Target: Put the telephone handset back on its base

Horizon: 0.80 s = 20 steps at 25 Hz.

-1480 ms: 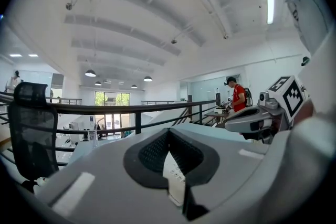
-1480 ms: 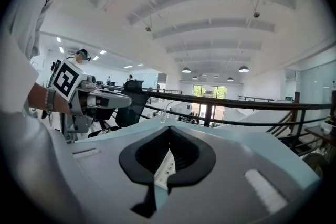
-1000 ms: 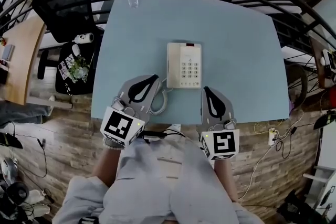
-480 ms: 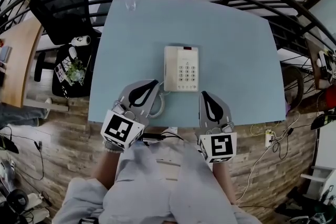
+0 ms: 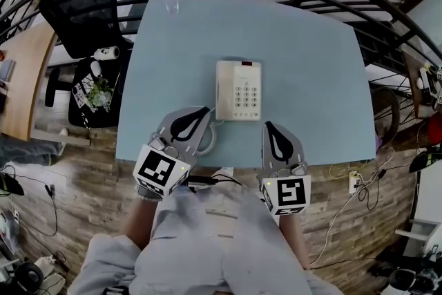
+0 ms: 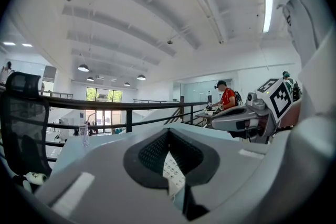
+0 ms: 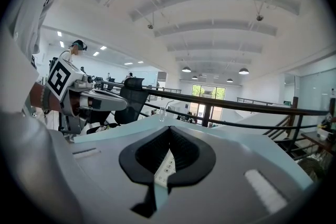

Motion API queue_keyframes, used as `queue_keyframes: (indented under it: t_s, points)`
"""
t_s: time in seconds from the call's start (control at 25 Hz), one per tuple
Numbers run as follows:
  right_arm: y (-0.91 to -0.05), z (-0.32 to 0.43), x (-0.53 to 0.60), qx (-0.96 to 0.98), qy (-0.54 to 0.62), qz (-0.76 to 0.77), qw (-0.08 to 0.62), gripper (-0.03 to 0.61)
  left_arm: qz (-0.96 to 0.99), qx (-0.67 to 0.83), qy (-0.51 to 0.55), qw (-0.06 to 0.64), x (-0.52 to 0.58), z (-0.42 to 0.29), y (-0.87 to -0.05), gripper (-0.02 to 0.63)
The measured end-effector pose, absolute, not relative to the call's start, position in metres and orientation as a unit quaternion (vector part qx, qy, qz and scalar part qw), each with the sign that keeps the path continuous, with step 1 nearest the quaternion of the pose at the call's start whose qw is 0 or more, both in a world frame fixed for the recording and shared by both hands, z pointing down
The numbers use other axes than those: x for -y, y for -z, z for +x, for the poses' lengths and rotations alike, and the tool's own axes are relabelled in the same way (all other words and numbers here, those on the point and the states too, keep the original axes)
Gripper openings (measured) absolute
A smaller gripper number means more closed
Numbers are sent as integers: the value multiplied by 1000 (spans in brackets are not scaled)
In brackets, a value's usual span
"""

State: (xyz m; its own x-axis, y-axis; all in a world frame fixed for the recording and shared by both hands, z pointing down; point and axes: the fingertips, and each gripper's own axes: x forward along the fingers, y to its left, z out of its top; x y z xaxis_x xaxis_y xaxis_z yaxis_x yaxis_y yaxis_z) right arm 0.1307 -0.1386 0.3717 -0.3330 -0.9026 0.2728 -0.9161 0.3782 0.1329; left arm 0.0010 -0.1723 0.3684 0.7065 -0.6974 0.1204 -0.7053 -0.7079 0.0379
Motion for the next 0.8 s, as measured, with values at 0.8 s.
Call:
queue_keyframes:
  t_s: [0.8]
  points:
    - [-382, 132, 138, 820, -30, 551, 151, -2, 924, 377, -53, 41, 173, 7, -369, 3]
